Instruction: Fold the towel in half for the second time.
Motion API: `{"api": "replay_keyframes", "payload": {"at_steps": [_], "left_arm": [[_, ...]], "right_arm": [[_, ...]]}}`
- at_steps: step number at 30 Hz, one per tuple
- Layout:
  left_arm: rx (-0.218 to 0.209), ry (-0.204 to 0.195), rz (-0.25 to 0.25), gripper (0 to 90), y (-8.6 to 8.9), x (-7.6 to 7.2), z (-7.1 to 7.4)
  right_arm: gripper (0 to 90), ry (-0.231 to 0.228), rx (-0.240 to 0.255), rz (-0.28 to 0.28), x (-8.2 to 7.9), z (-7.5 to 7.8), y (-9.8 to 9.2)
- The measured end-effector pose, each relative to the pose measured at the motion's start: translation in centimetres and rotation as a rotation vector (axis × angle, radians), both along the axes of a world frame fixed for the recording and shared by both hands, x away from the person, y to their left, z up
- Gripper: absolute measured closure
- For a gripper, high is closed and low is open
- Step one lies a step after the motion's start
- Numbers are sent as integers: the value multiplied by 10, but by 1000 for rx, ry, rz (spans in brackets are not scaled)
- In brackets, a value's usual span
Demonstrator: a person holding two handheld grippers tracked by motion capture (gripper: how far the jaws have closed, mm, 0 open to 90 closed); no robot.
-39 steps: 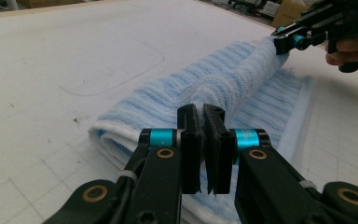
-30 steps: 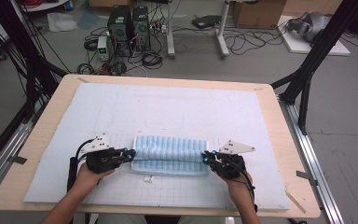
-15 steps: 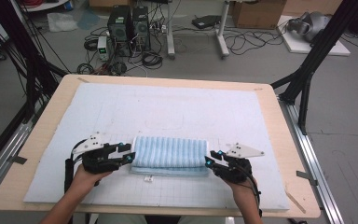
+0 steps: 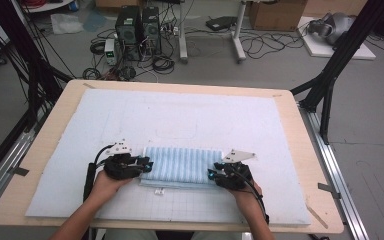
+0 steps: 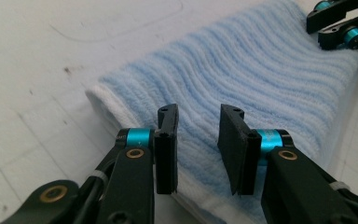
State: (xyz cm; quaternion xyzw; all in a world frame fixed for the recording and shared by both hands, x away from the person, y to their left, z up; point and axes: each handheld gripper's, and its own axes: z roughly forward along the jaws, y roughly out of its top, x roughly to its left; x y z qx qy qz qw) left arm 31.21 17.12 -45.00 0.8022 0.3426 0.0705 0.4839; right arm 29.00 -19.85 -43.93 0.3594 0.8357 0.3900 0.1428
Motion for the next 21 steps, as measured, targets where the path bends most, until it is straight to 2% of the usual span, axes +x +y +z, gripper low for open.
{"api": "replay_keyframes", "payload": {"at_steps": [2, 5, 10, 12, 14, 15, 16, 19, 21], "left_arm": [[5, 3, -18, 701, 1, -5, 1], [34, 1, -47, 721, 2, -15, 1], [62, -6, -85, 733, 3, -31, 1], [65, -8, -95, 735, 4, -32, 2], [50, -9, -86, 732, 5, -31, 3], [42, -16, -73, 716, 6, -30, 4], [14, -19, -56, 689, 8, -28, 6], [-48, -70, 1, 641, 12, -18, 15], [-78, -94, 27, 636, 13, -6, 20]], "right_arm": [[616, 22, -1, 36, -3, -1, -1], [568, -1, -52, 61, -11, 1, -3], [568, -10, -81, 84, -19, 1, -4], [568, -11, -92, 96, -21, 1, -4], [558, -3, -92, 104, -22, 3, -5], [533, -5, -80, 107, -21, 4, -6], [519, -2, -53, 103, -21, 5, -7], [510, -36, 91, 69, -15, 11, -15], [539, -52, 119, 32, -7, 15, -15]]}}
